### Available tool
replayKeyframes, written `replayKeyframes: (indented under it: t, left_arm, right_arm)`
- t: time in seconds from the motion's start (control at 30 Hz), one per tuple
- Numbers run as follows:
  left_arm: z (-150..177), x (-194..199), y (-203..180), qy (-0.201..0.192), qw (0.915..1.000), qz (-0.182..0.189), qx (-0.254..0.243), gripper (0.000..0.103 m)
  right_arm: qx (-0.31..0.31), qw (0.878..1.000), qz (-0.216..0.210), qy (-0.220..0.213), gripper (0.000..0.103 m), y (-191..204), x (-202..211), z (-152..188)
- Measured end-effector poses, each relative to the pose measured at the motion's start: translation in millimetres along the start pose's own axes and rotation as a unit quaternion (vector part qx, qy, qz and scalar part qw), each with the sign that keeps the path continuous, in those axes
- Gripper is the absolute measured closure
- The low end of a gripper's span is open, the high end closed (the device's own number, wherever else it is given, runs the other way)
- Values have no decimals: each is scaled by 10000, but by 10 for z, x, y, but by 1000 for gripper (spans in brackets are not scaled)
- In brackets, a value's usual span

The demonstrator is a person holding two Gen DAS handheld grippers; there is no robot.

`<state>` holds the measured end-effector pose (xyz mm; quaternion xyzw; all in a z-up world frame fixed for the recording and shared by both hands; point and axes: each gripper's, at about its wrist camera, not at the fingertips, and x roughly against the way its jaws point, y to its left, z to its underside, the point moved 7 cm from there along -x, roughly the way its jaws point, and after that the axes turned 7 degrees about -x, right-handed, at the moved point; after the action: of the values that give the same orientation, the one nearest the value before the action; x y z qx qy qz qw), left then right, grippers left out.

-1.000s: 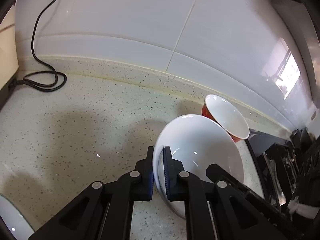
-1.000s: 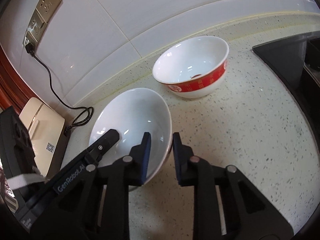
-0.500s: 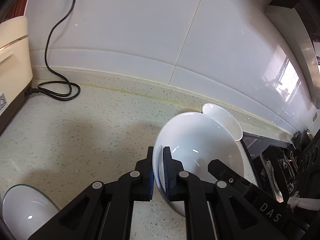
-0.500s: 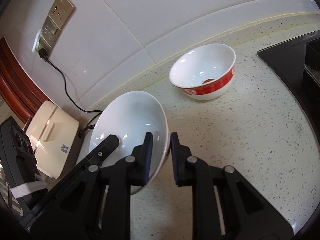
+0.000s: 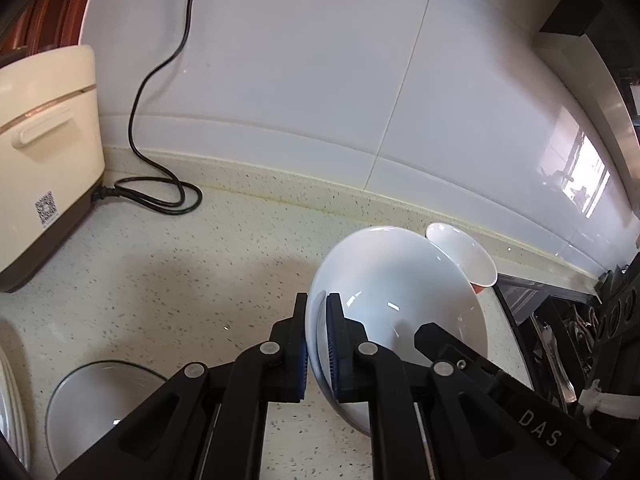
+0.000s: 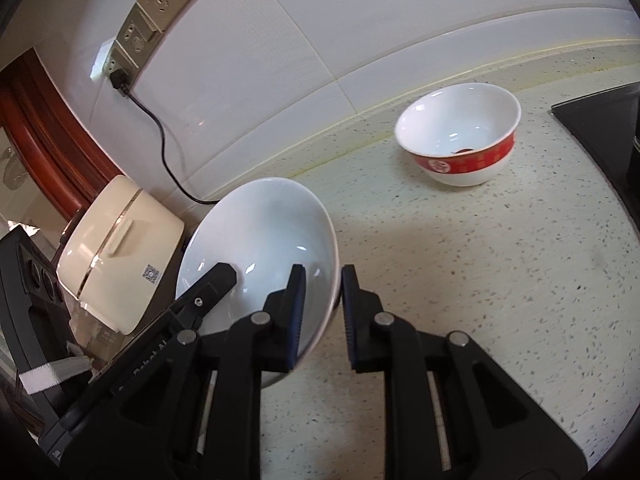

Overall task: Organize plates and bowls
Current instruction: 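Lift and carry the white bowl toward the cooker with the left tool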

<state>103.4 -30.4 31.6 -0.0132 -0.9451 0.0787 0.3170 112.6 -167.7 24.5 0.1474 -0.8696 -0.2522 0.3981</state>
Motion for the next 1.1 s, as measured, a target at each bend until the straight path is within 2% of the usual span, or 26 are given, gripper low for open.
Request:
replayKeyframes:
  t: [0.6,1.0,1.1]
  left_arm:
    - [-31,436,256,-497,9982,-307,104,94]
    - [81,691,452,-644,9956,-626,286,94]
    - [130,720,505,-639,9955,-607,342,93]
  right_arm:
    - [394,9978,-539,10,82,386,68,157]
    - [700,9940,-814,185,82,631,41,298]
    - [738,9934,-851,236,82,649,33,334]
